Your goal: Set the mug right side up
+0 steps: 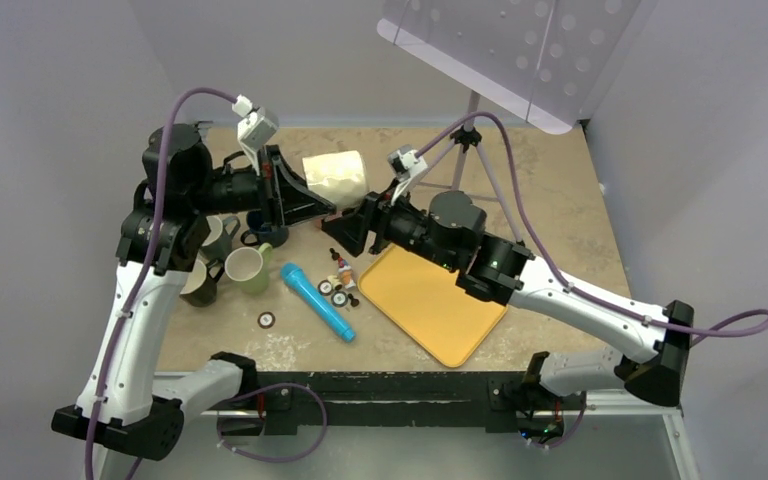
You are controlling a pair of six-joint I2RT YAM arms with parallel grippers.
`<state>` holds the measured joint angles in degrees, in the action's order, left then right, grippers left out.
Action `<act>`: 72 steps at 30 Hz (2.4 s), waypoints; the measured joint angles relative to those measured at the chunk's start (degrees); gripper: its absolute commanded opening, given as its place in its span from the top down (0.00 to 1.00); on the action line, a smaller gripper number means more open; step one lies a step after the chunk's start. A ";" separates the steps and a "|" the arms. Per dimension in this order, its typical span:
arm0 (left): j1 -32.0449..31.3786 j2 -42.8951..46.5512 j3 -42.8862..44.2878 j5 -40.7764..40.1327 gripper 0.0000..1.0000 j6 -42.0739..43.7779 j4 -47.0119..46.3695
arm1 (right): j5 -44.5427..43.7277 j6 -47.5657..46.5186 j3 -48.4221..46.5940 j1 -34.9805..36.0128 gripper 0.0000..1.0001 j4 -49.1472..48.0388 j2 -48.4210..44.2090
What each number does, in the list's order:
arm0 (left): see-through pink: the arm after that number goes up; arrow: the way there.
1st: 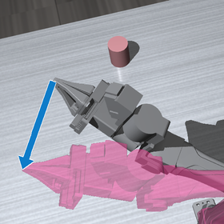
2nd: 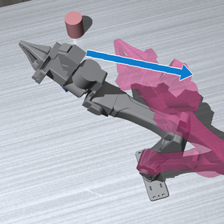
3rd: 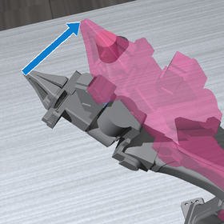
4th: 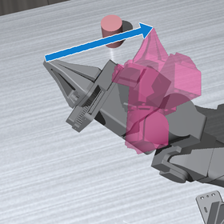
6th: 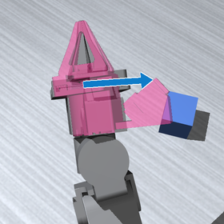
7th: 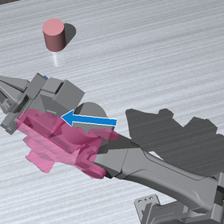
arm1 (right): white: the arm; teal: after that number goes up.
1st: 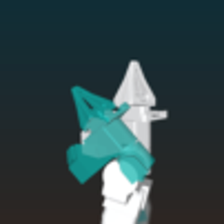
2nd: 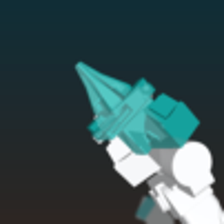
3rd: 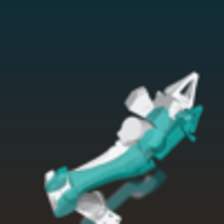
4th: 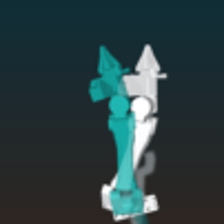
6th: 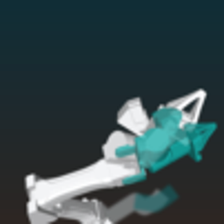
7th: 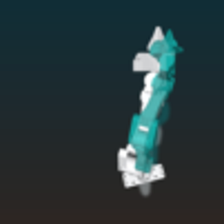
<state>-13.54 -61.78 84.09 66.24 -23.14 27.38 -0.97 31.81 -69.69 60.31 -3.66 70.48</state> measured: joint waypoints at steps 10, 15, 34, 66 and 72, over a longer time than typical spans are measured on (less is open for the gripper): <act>-0.96 -0.39 -2.86 -40.70 1.00 41.11 39.32 | -12.57 -0.46 1.49 0.59 0.33 14.45 2.47; -4.94 0.42 -16.28 -50.07 1.00 54.27 51.93 | -18.40 -0.11 3.98 0.59 0.32 19.91 0.52; -24.39 -10.84 -36.52 -63.82 0.88 59.60 40.87 | -29.09 4.55 5.86 -5.92 0.32 30.01 -1.49; 5.29 19.96 -41.70 -77.07 0.00 28.55 -6.73 | -33.05 2.29 36.59 -49.13 0.23 13.92 -25.73; 5.29 21.62 -45.33 -76.72 0.00 26.21 -7.10 | -32.15 1.44 37.75 -49.13 0.23 12.22 -27.93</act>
<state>-8.25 -40.16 38.76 -10.48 3.07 20.27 -33.12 33.26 -31.94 11.18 8.56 42.54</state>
